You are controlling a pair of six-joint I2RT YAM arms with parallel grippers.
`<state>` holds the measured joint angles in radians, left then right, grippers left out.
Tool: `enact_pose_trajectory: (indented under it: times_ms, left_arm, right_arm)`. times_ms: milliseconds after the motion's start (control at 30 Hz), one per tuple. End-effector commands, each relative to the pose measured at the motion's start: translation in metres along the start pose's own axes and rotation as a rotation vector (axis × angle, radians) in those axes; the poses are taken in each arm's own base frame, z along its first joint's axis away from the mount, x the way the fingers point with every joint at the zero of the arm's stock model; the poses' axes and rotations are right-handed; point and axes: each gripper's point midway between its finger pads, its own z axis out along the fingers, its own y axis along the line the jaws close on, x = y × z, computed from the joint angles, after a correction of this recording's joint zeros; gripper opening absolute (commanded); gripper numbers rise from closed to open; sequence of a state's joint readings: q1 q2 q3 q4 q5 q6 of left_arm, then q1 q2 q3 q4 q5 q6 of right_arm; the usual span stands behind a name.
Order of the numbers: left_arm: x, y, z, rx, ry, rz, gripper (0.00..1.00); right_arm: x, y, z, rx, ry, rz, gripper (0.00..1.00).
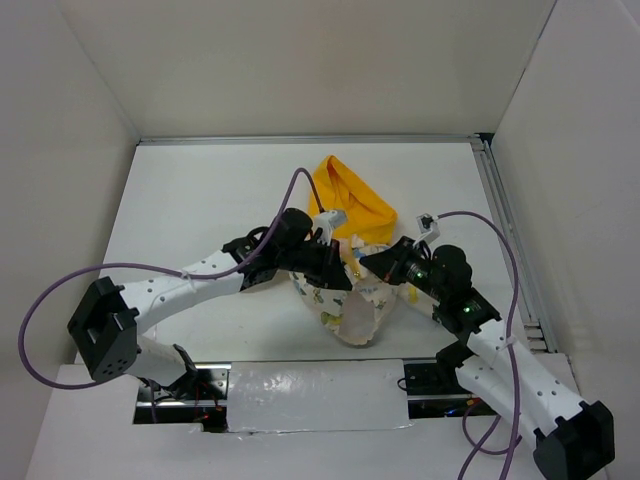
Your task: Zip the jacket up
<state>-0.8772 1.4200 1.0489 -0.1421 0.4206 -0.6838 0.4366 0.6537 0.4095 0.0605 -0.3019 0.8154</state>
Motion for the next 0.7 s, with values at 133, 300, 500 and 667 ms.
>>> enact_pose_trajectory:
  times_ms: [133, 300, 500, 667]
  left_arm:
    - [0.05, 0.013, -0.003, 0.028, 0.29, -0.165, 0.0]
    - [0.052, 0.014, 0.002, 0.026, 0.345, -0.188, 0.0]
    - [0.065, 0.023, 0.003, -0.014, 0.412, -0.269, 0.0]
    - [0.053, 0.025, 0.002, -0.058, 0.408, -0.321, 0.0]
  right_arm:
    - [-0.035, -0.016, 0.007, 0.103, -0.097, -0.107, 0.17]
    - [-0.004, -0.043, 0.014, 0.189, 0.026, -0.105, 0.23]
    - [-0.006, -0.043, 0.008, 0.264, 0.049, -0.213, 0.42]
    - [0.009, -0.043, -0.002, 0.383, 0.154, -0.325, 0.55]
